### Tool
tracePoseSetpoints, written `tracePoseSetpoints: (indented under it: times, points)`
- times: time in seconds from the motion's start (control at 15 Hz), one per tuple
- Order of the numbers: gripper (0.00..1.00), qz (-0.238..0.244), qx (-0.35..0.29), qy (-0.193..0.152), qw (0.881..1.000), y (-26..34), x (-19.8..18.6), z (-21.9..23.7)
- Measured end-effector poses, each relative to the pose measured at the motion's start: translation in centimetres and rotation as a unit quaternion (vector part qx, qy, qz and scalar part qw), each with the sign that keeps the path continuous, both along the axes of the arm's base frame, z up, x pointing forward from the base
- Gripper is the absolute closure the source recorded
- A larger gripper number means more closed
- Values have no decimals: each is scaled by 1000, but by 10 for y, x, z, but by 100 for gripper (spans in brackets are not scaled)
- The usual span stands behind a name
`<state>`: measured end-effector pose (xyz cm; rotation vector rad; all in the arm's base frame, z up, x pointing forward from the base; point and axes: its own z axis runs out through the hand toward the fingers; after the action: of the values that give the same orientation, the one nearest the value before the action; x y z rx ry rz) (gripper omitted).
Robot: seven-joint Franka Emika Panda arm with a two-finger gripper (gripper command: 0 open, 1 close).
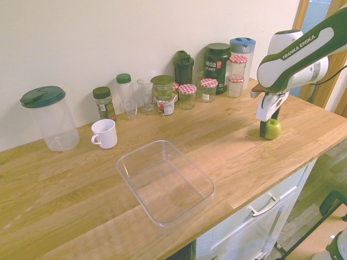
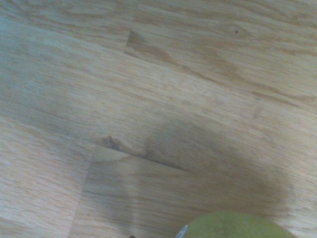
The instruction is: Put the apple into the container
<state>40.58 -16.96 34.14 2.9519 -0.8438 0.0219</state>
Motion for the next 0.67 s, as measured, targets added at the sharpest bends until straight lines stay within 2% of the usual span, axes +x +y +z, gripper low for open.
tracePoseSetpoints:
  times: [0.67]
  points:
    - [100, -12, 2, -2, 1000, 0, 3, 6]
